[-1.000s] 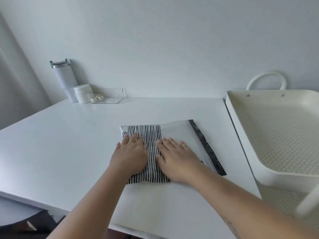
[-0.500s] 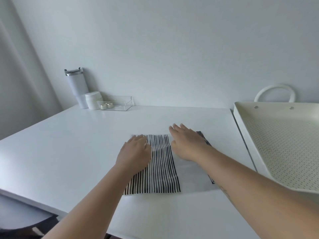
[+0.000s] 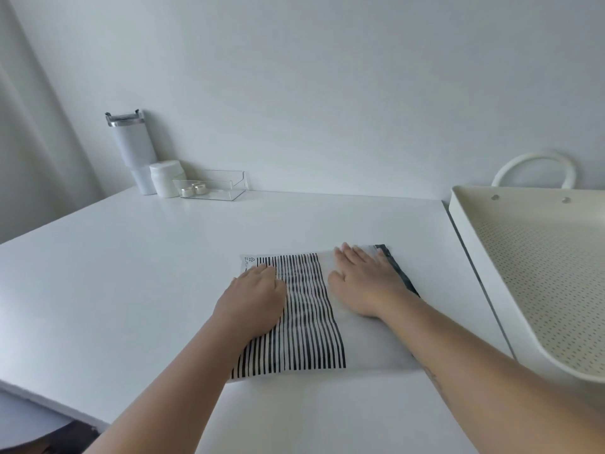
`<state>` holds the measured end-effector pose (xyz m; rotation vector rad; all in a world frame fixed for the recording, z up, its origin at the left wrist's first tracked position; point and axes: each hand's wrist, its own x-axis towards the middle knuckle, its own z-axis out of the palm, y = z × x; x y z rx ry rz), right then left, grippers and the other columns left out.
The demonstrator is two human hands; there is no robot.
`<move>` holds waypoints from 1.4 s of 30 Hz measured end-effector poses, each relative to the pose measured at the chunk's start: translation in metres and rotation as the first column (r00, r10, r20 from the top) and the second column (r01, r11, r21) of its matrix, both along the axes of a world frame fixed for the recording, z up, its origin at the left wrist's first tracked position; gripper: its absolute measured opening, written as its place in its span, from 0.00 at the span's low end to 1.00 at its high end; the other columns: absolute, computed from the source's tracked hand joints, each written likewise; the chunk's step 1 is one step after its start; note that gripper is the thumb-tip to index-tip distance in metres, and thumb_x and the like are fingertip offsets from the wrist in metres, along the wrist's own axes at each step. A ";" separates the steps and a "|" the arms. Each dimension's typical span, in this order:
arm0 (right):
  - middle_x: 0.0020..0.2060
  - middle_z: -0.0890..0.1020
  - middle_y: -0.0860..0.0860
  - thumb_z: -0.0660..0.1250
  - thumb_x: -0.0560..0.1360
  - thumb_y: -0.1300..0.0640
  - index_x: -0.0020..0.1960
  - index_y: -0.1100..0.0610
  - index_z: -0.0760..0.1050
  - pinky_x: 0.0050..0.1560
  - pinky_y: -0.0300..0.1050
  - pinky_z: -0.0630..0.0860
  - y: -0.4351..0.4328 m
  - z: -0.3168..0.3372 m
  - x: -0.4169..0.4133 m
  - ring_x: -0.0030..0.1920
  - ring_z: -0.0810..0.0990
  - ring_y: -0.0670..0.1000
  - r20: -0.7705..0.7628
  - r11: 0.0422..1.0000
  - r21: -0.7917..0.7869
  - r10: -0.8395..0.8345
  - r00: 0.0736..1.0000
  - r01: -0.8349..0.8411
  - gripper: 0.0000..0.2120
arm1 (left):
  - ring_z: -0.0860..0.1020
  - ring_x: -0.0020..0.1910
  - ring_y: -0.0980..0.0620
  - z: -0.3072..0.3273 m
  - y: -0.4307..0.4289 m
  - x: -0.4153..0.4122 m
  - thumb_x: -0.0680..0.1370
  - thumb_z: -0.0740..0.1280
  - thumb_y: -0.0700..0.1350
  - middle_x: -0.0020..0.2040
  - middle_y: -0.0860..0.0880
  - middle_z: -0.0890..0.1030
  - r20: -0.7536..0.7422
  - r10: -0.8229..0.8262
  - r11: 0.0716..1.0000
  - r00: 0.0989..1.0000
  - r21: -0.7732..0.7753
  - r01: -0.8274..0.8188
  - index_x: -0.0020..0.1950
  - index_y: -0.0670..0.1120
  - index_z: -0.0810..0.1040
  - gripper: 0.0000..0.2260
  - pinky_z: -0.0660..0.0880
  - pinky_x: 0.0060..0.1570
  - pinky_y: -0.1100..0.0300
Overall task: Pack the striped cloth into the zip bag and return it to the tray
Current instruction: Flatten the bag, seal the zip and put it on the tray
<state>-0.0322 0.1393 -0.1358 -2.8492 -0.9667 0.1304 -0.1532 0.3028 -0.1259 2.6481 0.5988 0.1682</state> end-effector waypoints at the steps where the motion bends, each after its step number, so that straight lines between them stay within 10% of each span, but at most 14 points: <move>1: 0.78 0.43 0.48 0.39 0.78 0.42 0.78 0.52 0.41 0.76 0.57 0.38 -0.007 0.001 0.004 0.77 0.41 0.47 0.008 0.999 -0.014 -0.032 0.999 0.032 0.31 | 0.66 0.69 0.47 0.001 0.000 0.000 0.80 0.49 0.45 0.68 0.44 0.72 -0.006 -0.008 1.000 1.000 0.005 0.008 0.66 0.40 0.70 0.19 0.59 0.69 0.52; 6: 0.79 0.44 0.53 0.41 0.80 0.46 0.77 0.58 0.41 0.76 0.57 0.40 -0.017 0.016 0.001 0.78 0.43 0.52 0.028 0.981 -0.031 -0.190 0.981 0.191 0.30 | 0.64 0.71 0.47 0.006 -0.006 -0.003 0.80 0.50 0.44 0.70 0.43 0.70 -0.023 -0.010 1.000 1.000 0.028 0.010 0.67 0.40 0.69 0.19 0.57 0.72 0.50; 12: 0.78 0.45 0.50 0.44 0.81 0.47 0.77 0.54 0.42 0.76 0.53 0.45 0.007 0.022 -0.065 0.77 0.44 0.50 -0.060 0.949 0.269 0.189 0.980 -0.166 0.27 | 0.69 0.66 0.43 0.010 -0.007 -0.005 0.80 0.51 0.43 0.61 0.43 0.75 -0.003 -0.018 1.000 1.000 0.008 0.018 0.58 0.40 0.73 0.15 0.65 0.66 0.48; 24: 0.78 0.43 0.49 0.40 0.77 0.37 0.78 0.52 0.41 0.76 0.56 0.39 -0.030 -0.005 -0.054 0.77 0.41 0.49 0.015 0.999 0.036 -0.003 1.000 0.003 0.33 | 0.72 0.53 0.44 0.010 -0.008 -0.005 0.79 0.51 0.42 0.48 0.46 0.74 0.001 -0.004 1.000 1.000 0.017 0.004 0.43 0.44 0.68 0.09 0.69 0.59 0.45; 42: 0.79 0.47 0.50 0.43 0.79 0.40 0.77 0.48 0.45 0.76 0.57 0.42 -0.040 0.003 -0.057 0.78 0.43 0.52 -0.003 0.997 0.067 0.031 1.000 -0.031 0.29 | 0.46 0.78 0.50 0.000 -0.032 -0.018 0.79 0.47 0.62 0.80 0.52 0.52 -0.108 -0.105 0.952 0.989 0.276 0.131 0.78 0.49 0.54 0.30 0.44 0.75 0.48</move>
